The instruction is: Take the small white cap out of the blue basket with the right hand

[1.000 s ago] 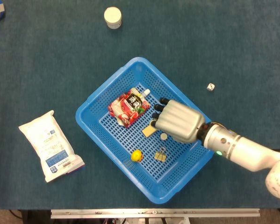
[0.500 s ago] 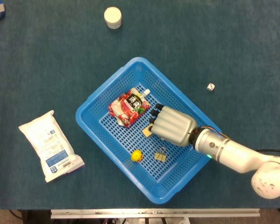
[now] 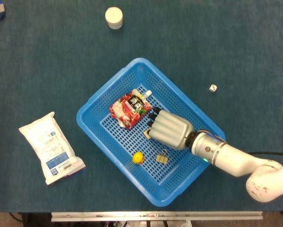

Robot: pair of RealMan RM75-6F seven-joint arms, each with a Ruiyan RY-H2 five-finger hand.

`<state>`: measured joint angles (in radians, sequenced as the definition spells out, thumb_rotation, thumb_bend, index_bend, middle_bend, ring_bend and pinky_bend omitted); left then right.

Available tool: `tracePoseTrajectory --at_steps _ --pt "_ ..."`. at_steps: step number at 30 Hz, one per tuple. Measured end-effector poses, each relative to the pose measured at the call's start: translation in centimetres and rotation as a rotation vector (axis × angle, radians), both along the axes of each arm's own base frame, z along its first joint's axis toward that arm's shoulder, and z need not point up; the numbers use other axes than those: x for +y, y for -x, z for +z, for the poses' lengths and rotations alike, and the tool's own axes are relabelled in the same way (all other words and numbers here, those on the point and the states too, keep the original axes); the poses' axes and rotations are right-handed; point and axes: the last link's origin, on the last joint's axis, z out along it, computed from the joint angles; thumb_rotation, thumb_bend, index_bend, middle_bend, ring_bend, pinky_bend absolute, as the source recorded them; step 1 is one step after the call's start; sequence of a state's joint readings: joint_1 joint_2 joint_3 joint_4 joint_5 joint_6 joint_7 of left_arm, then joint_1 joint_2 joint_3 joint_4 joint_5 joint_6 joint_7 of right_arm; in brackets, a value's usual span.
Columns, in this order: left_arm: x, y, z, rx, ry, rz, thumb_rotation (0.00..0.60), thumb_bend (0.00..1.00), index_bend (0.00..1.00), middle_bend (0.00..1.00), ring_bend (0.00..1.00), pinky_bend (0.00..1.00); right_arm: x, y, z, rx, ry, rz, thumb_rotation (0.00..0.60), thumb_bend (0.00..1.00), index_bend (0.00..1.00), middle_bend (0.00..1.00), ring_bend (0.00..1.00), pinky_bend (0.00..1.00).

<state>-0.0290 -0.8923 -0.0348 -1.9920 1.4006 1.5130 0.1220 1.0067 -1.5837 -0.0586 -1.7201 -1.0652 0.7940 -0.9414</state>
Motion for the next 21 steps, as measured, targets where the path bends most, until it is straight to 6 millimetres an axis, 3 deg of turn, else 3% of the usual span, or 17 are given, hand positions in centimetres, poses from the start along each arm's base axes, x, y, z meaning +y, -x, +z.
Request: tracePoseTrajectory --at_steps 21 --pt "0.3 0.2 0.4 -0.012 -0.008 0.002 0.600 0.00 0.05 0.00 0.00 0.00 0.0 0.2 -1.4 0.029 0.006 0.026 0.600 0.19 0.52 0.44 0.26 0.25"
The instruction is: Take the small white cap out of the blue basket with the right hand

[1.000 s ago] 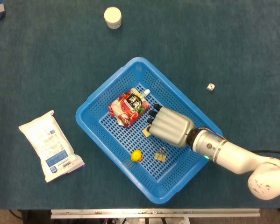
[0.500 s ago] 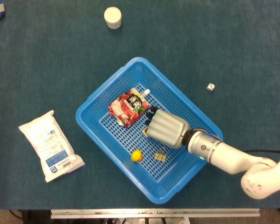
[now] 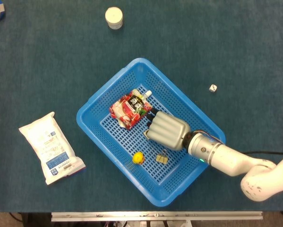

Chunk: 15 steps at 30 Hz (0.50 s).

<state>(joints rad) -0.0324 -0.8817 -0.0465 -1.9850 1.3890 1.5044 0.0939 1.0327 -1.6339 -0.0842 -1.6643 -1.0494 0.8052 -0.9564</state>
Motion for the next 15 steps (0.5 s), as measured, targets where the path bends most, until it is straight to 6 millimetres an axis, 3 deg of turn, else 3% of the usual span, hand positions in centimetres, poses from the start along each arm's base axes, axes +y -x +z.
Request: tracePoseTrajectory --at_steps 15 --pt "-0.02 0.28 0.10 -0.013 -0.001 0.003 0.600 0.00 0.05 0.00 0.00 0.00 0.40 0.14 -0.02 0.006 -0.001 0.007 0.600 0.23 0.58 0.44 0.26 0.25"
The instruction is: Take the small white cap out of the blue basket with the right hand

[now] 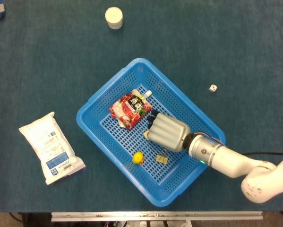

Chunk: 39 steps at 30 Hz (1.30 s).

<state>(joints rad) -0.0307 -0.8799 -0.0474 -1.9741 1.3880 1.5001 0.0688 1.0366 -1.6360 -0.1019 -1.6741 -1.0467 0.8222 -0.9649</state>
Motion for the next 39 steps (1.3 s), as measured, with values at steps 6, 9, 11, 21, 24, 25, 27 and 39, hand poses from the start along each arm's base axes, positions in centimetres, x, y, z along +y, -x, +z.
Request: tracePoseTrajectory --at_steps 6,9,11,21,24,25,27,39 --pt "0.1 0.0 0.0 0.001 0.001 -0.007 0.600 0.00 0.05 0.00 0.00 0.00 0.0 -0.2 0.5 -0.018 0.006 -0.009 0.600 0.23 0.59 0.44 0.26 0.25" --pt "0.2 -0.1 0.0 0.004 0.003 -0.011 0.600 0.00 0.05 0.00 0.00 0.00 0.0 -0.6 1.2 -0.046 0.008 -0.024 0.600 0.23 0.59 0.44 0.26 0.25" --pt "0.3 -0.2 0.0 0.006 0.004 -0.012 0.600 0.00 0.05 0.00 0.00 0.00 -0.2 -1.1 2.0 -0.080 0.016 -0.039 0.600 0.23 0.59 0.44 0.26 0.25" --pt "0.5 -0.5 0.0 0.015 0.009 -0.016 0.600 0.00 0.05 0.00 0.00 0.00 -3.3 -2.5 9.8 -0.290 0.174 -0.127 0.600 0.23 0.59 0.44 0.26 0.25" --pt "0.5 -0.5 0.0 0.014 0.012 -0.013 0.600 0.00 0.05 0.00 0.00 0.00 -4.6 -1.7 12.5 -0.320 0.241 -0.164 0.600 0.23 0.59 0.44 0.26 0.25" --pt "0.6 -0.5 0.0 0.014 0.012 -0.013 0.600 0.00 0.05 0.00 0.00 0.00 -5.1 -1.2 13.5 -0.326 0.266 -0.181 0.600 0.23 0.59 0.44 0.26 0.25" --pt "0.6 -0.6 -0.1 0.015 0.014 -0.014 0.600 0.00 0.05 0.00 0.00 0.00 -5.7 -0.3 14.8 -0.332 0.298 -0.212 0.600 0.23 0.59 0.44 0.26 0.25" --pt "0.9 -1.3 -0.7 0.018 0.034 -0.027 0.600 0.00 0.05 0.00 0.00 0.00 -8.4 6.2 16.1 -0.197 0.387 -0.355 0.600 0.23 0.59 0.44 0.26 0.25"
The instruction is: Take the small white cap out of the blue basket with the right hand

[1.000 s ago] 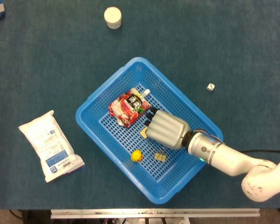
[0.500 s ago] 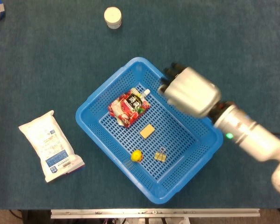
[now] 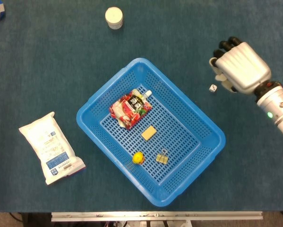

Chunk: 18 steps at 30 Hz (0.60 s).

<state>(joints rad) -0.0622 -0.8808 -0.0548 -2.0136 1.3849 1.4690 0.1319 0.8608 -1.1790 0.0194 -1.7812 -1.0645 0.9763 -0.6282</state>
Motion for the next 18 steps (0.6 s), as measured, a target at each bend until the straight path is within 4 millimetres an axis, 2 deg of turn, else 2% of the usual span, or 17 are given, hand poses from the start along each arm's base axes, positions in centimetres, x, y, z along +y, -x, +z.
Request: tracePoseTrajectory --at_steps 5,11,14,16,18 --pt "-0.2 -0.1 0.0 0.004 0.002 0.005 0.600 0.00 0.05 0.00 0.00 0.00 -0.8 2.2 -1.9 0.053 -0.026 -0.054 0.600 0.23 0.57 0.44 0.27 0.26" --pt "-0.1 -0.3 0.0 0.006 0.001 0.003 0.600 0.00 0.05 0.00 0.00 0.00 -1.3 3.1 -4.3 0.086 -0.058 -0.073 0.600 0.23 0.38 0.39 0.22 0.26" --pt "-0.3 -0.3 0.0 0.007 0.000 0.004 0.600 0.00 0.05 0.00 0.00 0.00 -1.3 3.1 -4.7 0.108 -0.064 -0.065 0.600 0.22 0.21 0.34 0.17 0.24" --pt "-0.3 -0.3 0.0 0.007 -0.001 0.004 0.600 0.00 0.05 0.00 0.00 0.00 -1.3 3.0 -4.7 0.122 -0.063 -0.055 0.600 0.22 0.14 0.32 0.16 0.23" --pt "-0.4 -0.3 0.1 0.008 -0.004 0.004 0.600 0.00 0.05 0.00 0.00 0.00 -1.3 2.7 -4.7 0.122 -0.065 -0.049 0.600 0.22 0.12 0.32 0.16 0.23"
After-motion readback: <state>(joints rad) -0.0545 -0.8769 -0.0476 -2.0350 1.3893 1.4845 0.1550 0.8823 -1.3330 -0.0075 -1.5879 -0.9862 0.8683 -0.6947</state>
